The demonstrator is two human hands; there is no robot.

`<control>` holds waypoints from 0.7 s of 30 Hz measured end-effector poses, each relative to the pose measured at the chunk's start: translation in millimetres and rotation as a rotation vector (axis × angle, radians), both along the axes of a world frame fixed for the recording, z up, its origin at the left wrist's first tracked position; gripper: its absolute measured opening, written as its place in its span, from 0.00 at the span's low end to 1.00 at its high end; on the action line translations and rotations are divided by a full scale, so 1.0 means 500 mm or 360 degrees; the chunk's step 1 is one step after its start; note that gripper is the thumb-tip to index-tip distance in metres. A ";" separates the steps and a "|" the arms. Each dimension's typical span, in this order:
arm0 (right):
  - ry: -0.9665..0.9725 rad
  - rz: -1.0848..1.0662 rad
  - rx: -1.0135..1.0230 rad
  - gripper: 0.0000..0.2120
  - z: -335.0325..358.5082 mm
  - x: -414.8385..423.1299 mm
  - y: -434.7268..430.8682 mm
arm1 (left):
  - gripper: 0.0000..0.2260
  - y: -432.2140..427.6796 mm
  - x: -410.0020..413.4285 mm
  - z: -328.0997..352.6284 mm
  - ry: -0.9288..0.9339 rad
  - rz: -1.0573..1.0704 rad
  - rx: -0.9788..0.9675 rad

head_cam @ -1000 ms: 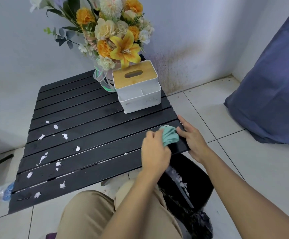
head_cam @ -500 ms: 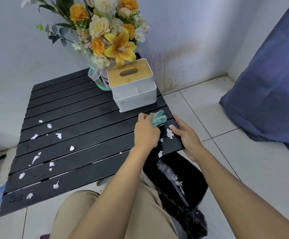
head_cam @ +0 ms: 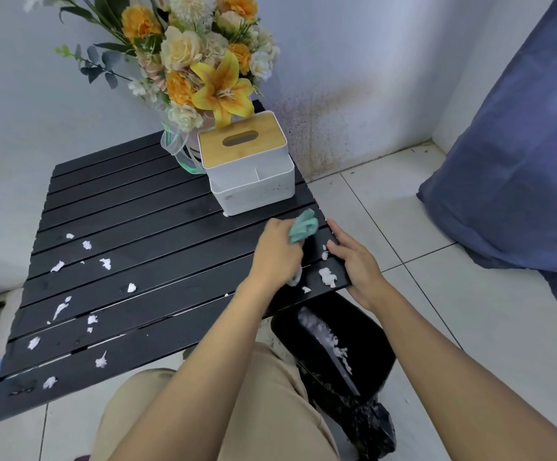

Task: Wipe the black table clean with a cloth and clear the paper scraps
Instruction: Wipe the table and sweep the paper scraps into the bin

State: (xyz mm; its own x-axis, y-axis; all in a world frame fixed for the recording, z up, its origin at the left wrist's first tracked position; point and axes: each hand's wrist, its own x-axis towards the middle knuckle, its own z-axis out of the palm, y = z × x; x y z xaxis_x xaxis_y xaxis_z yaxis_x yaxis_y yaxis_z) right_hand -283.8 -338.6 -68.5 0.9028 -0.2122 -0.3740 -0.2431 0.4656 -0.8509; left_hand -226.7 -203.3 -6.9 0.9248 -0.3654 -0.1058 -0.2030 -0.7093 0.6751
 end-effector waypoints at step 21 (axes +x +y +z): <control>0.0060 0.0066 -0.0138 0.18 -0.017 0.001 -0.012 | 0.27 0.023 -0.133 -0.040 -0.0431 -0.0196 0.0292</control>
State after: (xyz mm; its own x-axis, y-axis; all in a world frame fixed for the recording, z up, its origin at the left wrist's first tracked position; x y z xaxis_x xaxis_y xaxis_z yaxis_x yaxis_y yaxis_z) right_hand -283.1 -344.6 -76.9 0.8971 -0.2077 -0.3900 -0.2936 0.3793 -0.8774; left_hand -293.0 -191.9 -26.8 0.8785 -0.4736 0.0632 -0.4489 -0.7729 0.4485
